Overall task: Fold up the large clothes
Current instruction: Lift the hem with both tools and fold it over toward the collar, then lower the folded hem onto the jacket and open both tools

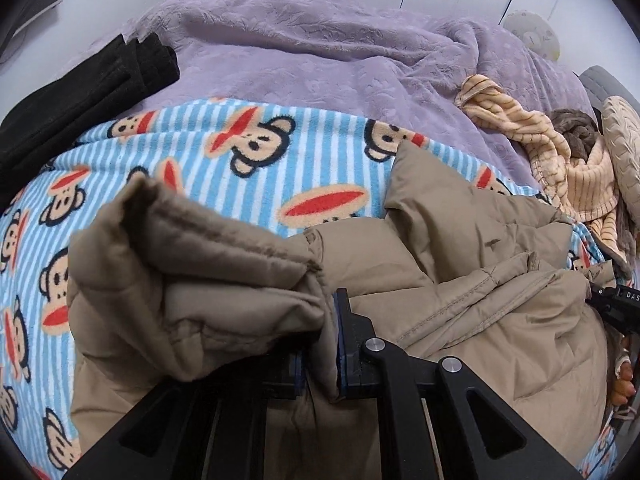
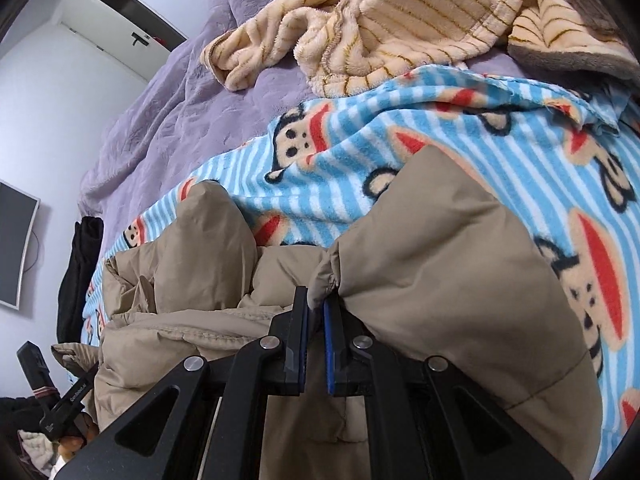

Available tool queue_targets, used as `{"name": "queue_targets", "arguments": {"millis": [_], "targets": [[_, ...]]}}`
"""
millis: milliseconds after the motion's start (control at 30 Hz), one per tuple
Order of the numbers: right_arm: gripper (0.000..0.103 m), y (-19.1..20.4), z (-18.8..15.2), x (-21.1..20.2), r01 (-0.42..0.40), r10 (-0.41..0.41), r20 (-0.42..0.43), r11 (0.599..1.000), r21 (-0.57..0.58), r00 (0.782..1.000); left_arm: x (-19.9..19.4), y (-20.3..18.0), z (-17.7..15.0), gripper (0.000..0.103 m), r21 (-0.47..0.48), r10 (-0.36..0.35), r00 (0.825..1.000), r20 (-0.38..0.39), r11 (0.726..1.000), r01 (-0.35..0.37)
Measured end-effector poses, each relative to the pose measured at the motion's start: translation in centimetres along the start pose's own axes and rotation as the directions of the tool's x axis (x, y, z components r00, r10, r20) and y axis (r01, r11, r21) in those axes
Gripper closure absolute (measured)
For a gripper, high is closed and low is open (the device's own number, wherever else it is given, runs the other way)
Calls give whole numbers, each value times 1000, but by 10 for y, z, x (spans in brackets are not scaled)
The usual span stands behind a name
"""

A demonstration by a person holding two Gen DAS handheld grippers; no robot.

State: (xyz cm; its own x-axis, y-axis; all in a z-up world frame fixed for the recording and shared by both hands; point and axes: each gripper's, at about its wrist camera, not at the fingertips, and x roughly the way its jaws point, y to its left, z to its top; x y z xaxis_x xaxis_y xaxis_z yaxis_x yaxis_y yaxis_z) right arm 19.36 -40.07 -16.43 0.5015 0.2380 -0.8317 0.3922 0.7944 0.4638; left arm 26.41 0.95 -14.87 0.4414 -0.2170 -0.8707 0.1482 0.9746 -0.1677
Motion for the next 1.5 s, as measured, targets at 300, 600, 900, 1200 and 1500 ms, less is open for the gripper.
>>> {"name": "queue_targets", "arguments": {"millis": [300, 600, 900, 1200, 1500], "targets": [[24, 7, -10, -56, -69, 69, 57, 998, -14, 996, -66, -10, -12, 9, 28, 6, 990, 139, 1000, -10], [84, 52, -54, -32, -40, 31, -44, 969, -245, 999, -6, -69, -23, 44, 198, -35, 998, 46, 980, 26], [96, 55, -38, 25, -1, -11, -45, 966, -260, 999, 37, -55, -2, 44, 119, 4, 1000, 24, 993, -7], [100, 34, -12, -4, 148, -142, 43, 952, -268, 989, 18, 23, 13, 44, 61, 206, 974, 92, 975, -212], [101, -49, 3, -6, 185, -183, 65, 983, -22, 981, 53, 47, 17, 40, -20, 244, 969, 37, 970, -243]]}}
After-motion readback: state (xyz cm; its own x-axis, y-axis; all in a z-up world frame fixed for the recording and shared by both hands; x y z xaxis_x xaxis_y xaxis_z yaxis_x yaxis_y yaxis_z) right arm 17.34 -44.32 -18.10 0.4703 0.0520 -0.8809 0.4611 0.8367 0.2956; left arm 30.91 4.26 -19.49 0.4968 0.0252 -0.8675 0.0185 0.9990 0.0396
